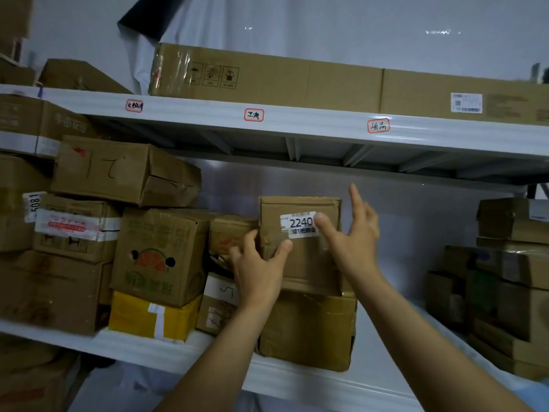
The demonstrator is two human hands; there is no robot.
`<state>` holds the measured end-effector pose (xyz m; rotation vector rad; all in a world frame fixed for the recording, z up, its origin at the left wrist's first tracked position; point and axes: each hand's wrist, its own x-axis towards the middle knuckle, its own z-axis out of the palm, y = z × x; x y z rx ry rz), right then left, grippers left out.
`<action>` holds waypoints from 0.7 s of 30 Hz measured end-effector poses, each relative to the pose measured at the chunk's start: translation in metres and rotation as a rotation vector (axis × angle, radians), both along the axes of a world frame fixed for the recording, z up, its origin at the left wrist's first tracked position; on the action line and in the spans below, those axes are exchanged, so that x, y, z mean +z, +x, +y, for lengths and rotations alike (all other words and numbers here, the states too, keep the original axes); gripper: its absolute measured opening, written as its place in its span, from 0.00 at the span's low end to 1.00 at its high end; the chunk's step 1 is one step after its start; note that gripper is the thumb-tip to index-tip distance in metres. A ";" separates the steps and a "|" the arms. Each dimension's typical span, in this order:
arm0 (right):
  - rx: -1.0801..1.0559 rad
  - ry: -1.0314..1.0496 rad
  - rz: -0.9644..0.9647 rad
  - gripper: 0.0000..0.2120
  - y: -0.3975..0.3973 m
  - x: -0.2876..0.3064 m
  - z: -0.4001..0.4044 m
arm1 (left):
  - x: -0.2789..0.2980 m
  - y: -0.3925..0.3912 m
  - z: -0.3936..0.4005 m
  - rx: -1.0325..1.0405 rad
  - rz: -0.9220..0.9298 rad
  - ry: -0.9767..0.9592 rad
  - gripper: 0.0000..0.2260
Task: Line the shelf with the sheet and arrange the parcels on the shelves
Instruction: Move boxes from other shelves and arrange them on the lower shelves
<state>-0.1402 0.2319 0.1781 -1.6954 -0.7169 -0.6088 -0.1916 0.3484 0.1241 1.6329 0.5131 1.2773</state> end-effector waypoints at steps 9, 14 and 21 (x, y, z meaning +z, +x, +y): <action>-0.116 0.078 0.010 0.20 0.029 0.000 -0.016 | 0.004 0.002 0.017 0.353 0.052 0.145 0.22; -0.218 -0.028 -0.073 0.23 0.034 0.005 -0.022 | 0.008 0.005 0.041 0.330 0.455 0.385 0.49; -0.433 -0.233 -0.209 0.23 0.026 0.015 -0.027 | 0.015 0.020 0.048 0.405 0.641 0.568 0.50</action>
